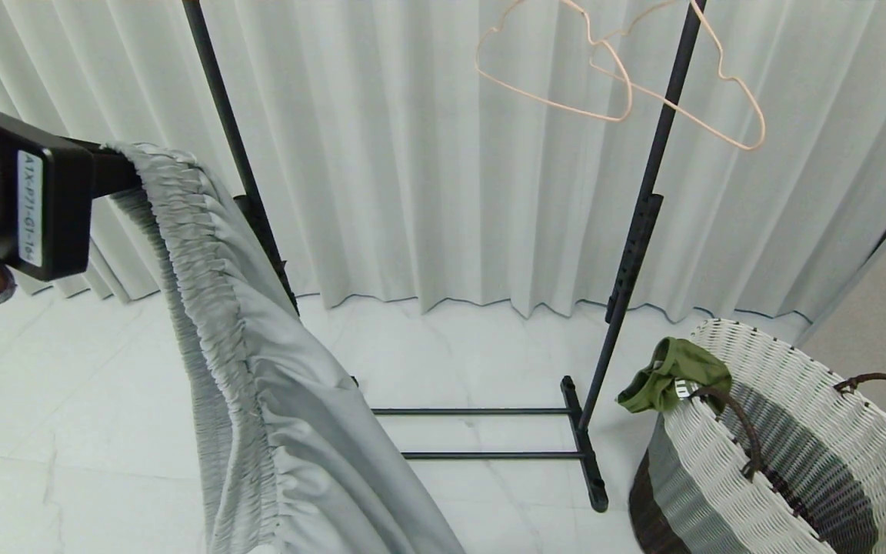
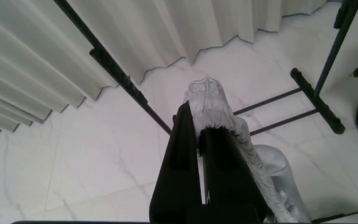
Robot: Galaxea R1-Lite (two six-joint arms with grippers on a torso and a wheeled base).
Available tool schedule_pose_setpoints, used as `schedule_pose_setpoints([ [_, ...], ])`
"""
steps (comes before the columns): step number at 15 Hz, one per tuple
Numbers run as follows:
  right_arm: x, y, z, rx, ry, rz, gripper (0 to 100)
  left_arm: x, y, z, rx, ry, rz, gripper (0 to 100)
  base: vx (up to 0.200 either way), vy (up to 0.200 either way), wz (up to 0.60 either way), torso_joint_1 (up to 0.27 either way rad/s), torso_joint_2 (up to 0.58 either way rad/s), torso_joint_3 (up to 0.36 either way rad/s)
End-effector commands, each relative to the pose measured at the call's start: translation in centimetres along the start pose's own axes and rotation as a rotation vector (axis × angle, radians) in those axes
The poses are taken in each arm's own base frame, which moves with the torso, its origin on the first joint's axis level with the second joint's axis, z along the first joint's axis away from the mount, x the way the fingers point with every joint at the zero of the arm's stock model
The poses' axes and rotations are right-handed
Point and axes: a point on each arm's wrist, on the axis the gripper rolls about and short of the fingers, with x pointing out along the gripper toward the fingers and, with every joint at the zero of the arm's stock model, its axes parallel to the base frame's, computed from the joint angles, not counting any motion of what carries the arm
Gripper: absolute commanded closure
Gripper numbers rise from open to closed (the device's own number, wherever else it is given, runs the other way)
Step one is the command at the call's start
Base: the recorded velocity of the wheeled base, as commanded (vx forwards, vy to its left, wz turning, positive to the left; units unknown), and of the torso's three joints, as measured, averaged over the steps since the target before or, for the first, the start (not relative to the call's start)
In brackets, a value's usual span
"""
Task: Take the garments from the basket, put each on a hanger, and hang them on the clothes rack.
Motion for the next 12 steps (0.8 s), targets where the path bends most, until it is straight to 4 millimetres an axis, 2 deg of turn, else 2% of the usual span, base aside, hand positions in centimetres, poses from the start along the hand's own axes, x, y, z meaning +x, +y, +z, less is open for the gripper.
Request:
schedule_pose_setpoints([
  [1, 0.03, -0.01, 0.07, 0.007, -0.007, -0.001, 0, 0.14, 0.10, -0.08, 0.000, 0.008, 0.011, 100, 0.000, 0.000, 0.00, 0.022, -0.20, -0.281],
  [12, 0.47, -0.02, 0.55, 0.017, -0.031, -0.002, 0, -0.32, -0.51, 0.22, 0.040, -0.024, -0.035, 100, 0.000, 0.000, 0.00, 0.183, -0.48, -0.289],
])
